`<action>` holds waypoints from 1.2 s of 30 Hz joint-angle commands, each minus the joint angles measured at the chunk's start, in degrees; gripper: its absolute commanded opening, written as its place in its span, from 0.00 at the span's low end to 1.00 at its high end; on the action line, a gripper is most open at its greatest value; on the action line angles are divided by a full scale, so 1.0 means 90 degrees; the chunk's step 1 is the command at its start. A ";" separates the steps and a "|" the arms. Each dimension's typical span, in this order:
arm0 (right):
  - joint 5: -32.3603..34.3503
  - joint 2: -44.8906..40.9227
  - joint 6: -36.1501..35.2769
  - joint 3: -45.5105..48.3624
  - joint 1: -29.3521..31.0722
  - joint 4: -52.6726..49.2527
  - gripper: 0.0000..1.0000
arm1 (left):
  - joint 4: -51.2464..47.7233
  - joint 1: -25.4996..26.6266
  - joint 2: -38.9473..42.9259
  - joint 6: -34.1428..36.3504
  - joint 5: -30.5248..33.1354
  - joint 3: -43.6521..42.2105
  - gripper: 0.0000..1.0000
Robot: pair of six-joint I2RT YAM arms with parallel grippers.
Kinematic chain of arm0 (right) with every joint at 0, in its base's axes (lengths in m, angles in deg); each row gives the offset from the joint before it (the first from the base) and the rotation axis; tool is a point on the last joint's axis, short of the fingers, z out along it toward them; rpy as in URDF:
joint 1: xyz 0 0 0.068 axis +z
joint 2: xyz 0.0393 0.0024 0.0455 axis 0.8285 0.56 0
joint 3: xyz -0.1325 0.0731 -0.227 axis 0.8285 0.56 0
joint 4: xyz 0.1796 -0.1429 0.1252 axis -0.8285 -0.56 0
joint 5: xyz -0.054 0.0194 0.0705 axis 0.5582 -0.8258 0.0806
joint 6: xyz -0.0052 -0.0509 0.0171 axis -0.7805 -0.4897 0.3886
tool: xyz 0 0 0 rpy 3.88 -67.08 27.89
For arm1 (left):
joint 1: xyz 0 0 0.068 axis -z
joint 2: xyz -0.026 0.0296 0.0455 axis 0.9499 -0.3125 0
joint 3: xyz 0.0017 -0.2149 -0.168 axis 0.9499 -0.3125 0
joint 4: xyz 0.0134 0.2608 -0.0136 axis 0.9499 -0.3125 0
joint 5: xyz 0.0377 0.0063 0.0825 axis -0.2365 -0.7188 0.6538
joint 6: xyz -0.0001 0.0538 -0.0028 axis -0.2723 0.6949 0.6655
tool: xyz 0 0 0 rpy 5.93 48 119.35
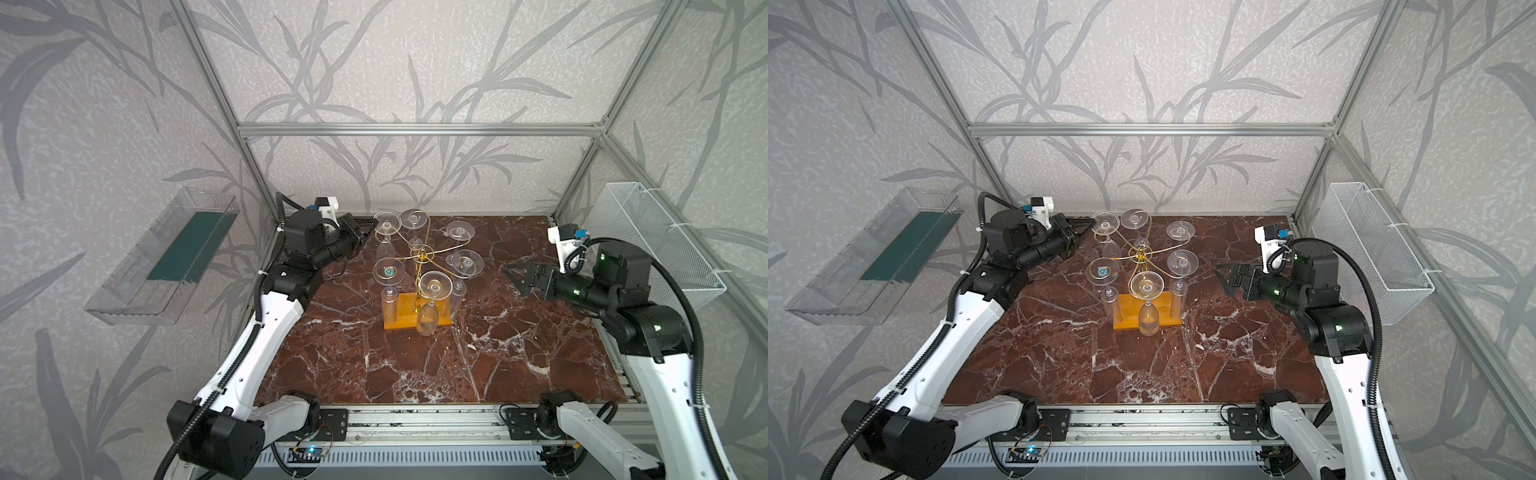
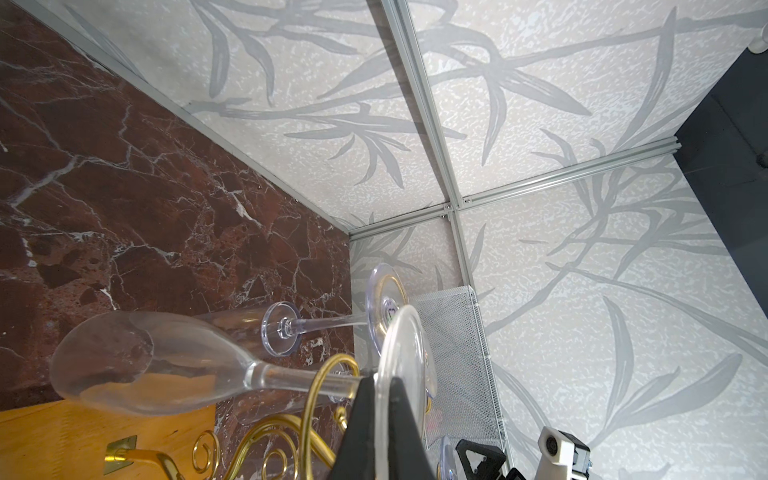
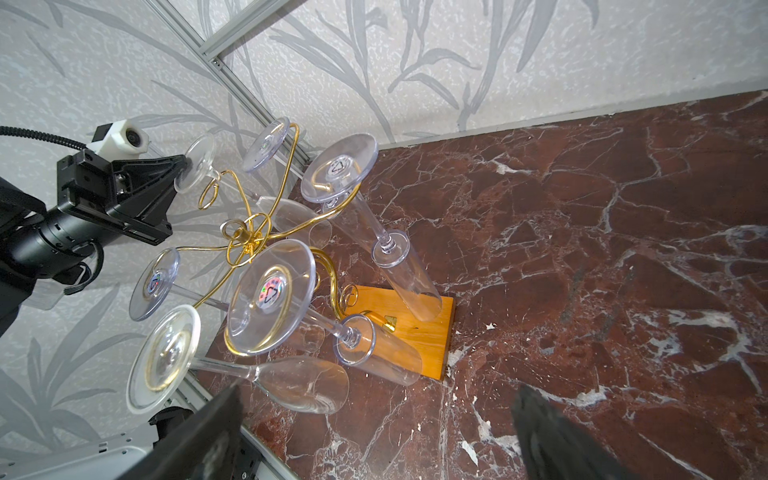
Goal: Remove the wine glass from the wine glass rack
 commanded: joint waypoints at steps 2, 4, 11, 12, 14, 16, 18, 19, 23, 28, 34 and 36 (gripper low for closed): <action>0.0084 -0.0101 -0.0065 0.0041 -0.0007 -0.0097 0.99 | 0.0272 0.0149 0.0057 0.0120 -0.0071 0.0176 0.00; 0.0102 -0.0101 -0.0066 0.0061 -0.0007 -0.0107 0.99 | 0.0196 0.0174 0.0115 0.0160 -0.0034 0.0166 0.00; 0.0094 -0.0148 -0.0064 0.0157 -0.0007 -0.0103 0.99 | -0.0027 0.0236 0.0304 0.0299 -0.0116 0.0046 0.00; 0.0101 -0.0159 -0.0071 0.0170 -0.0006 -0.0101 0.99 | -0.0005 0.0274 0.0365 0.0357 -0.0068 0.0009 0.00; 0.0113 -0.0169 -0.0059 0.0195 -0.0007 -0.0104 0.99 | -0.0016 0.0388 0.0468 0.0459 0.0061 -0.0034 0.00; 0.0106 -0.0164 -0.0038 0.0214 -0.0004 -0.0098 0.99 | -0.0054 0.0460 0.0536 0.0503 0.0080 -0.0048 0.00; 0.0104 -0.0169 -0.0027 0.0219 -0.0002 -0.0097 0.99 | -0.0028 0.0510 0.0574 0.0460 0.0068 -0.0094 0.00; 0.0104 -0.0169 -0.0025 0.0219 -0.0006 -0.0097 0.99 | -0.0009 0.0532 0.0603 0.0430 0.0065 -0.0125 0.00; 0.0104 -0.0206 0.0002 0.0219 -0.0004 -0.0104 0.99 | -0.0003 0.0554 0.0719 0.0338 0.0149 -0.0284 0.00; 0.0152 -0.0257 0.0012 0.0219 -0.0003 -0.0199 0.99 | -0.0179 0.0554 0.0930 0.0445 0.0314 -0.0361 0.00; 0.0182 -0.0322 0.0069 0.0189 -0.0002 -0.0244 0.99 | -0.0386 0.0554 0.1189 0.0574 0.0490 -0.0400 0.00; 0.0173 -0.0325 0.0089 0.0170 -0.0007 -0.0248 0.99 | -0.0450 0.0550 0.1272 0.0617 0.0550 -0.0427 0.00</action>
